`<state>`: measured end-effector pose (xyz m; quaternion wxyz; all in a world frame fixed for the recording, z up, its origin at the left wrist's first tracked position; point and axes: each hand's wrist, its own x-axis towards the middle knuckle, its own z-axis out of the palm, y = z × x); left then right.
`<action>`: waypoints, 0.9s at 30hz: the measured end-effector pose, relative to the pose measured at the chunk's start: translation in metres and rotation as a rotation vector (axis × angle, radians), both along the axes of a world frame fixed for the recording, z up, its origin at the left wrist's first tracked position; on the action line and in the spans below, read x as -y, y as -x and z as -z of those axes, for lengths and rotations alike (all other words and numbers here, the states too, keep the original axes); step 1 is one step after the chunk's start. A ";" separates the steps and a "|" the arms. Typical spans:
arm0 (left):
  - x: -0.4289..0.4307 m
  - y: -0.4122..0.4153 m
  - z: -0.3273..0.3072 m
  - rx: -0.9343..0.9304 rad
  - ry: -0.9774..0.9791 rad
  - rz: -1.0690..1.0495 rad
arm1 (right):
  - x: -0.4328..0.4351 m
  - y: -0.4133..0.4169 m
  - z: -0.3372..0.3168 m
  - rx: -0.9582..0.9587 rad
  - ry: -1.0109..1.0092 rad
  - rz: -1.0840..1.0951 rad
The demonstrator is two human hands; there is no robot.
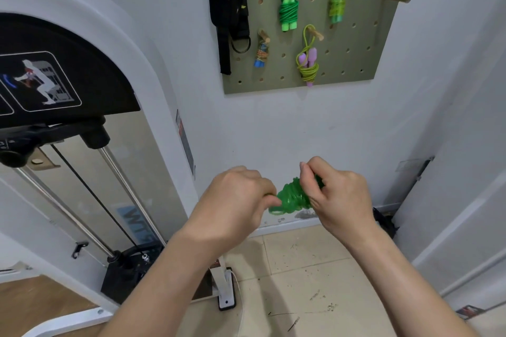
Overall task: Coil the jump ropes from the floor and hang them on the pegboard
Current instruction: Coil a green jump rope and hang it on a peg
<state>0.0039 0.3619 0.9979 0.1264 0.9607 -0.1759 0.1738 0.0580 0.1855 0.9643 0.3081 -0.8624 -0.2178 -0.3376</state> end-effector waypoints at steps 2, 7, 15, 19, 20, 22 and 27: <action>-0.006 0.001 -0.006 -0.033 0.149 0.008 | 0.003 0.002 -0.006 -0.077 -0.006 -0.090; 0.000 -0.003 -0.003 -0.372 0.873 0.006 | 0.004 0.002 -0.021 -0.350 -0.363 -0.424; -0.002 -0.002 -0.004 -0.312 0.783 -0.033 | 0.011 0.009 -0.019 -0.551 -0.014 -0.384; 0.005 0.002 -0.008 -0.204 0.497 0.069 | 0.001 0.010 -0.038 -0.694 0.175 -0.543; 0.006 0.002 -0.008 -0.220 0.538 0.074 | -0.001 0.010 -0.040 -0.806 0.105 -0.636; 0.004 0.002 -0.010 -0.328 0.671 0.067 | 0.000 0.012 -0.040 -0.972 0.007 -0.739; -0.010 -0.002 -0.019 -0.488 0.836 0.101 | -0.001 0.020 -0.037 -0.923 -0.032 -0.748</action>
